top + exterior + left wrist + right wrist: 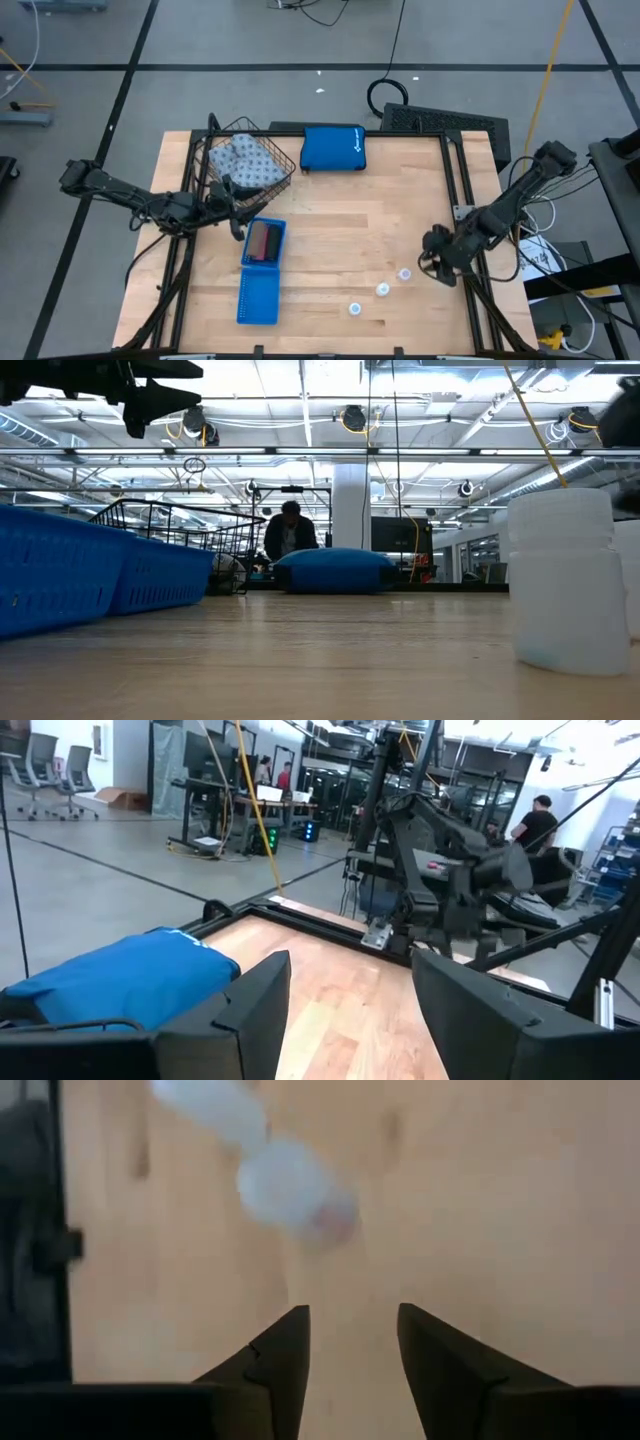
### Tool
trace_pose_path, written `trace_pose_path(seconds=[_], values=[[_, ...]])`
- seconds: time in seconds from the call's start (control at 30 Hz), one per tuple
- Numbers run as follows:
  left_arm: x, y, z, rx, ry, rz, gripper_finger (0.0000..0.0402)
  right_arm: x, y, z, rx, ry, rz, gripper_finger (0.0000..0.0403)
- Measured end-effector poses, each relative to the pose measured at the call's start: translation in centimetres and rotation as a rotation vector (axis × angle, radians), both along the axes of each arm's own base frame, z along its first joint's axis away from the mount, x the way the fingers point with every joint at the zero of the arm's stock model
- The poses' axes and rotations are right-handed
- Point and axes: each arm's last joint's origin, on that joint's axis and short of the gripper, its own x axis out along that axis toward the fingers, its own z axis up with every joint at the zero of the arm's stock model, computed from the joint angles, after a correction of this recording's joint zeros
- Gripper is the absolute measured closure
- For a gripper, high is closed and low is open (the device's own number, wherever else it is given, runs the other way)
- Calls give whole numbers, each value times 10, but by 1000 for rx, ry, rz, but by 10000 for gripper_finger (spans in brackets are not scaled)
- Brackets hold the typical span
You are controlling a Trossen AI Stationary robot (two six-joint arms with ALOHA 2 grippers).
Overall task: Pick & place medical supplies in basket/bin
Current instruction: Put the right white pill bottle into the bottom blue bin
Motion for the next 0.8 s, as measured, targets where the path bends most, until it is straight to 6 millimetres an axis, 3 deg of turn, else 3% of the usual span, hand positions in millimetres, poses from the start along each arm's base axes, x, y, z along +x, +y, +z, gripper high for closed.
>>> trace_pose_path(seconds=[0.17, 0.3, 0.5, 0.8], values=[[0, 0, 0, 0, 0, 0, 187, -8, 2, -51, 77, 92, -17, 230], [0, 0, 0, -3, -1, 1, 182, -12, 1, -77, 177, 28, -42, 188], [0, 0, 0, -3, -5, 4, 185, -10, 6, -85, 193, -193, -20, 158], [0, 0, 0, 14, 1, 12, 179, -7, 6, -91, -10, -299, 52, 180]])
